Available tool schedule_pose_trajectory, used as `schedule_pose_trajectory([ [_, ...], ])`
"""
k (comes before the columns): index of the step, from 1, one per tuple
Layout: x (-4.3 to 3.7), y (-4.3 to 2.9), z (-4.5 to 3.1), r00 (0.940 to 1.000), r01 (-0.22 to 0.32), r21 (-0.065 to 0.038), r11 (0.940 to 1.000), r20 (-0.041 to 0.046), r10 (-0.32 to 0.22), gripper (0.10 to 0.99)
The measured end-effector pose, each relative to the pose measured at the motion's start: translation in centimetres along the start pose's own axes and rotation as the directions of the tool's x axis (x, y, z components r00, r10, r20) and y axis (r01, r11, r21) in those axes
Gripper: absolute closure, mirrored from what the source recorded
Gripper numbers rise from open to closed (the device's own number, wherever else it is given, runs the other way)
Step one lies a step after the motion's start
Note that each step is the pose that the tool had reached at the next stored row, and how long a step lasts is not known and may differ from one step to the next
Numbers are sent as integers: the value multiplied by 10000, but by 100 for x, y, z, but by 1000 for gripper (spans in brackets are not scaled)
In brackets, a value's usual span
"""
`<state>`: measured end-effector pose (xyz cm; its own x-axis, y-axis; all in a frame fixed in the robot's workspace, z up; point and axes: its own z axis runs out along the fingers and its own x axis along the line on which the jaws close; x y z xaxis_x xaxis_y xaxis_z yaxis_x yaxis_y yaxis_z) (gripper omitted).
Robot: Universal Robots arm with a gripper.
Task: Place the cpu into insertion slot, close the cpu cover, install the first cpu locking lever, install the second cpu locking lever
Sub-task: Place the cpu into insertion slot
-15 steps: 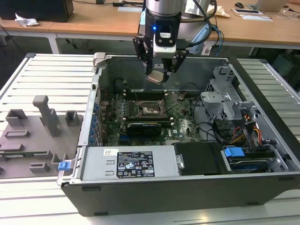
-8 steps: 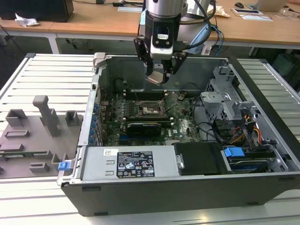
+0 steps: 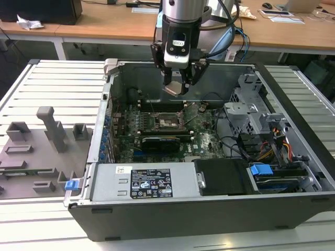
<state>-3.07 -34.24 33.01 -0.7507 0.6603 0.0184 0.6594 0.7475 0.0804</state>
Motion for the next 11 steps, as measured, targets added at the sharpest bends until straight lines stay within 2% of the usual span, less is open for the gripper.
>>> schedule_pose_trajectory([
  [11, -1, -3, 39, 9968, -797, -18, 9968, 64, 797, 549],
])
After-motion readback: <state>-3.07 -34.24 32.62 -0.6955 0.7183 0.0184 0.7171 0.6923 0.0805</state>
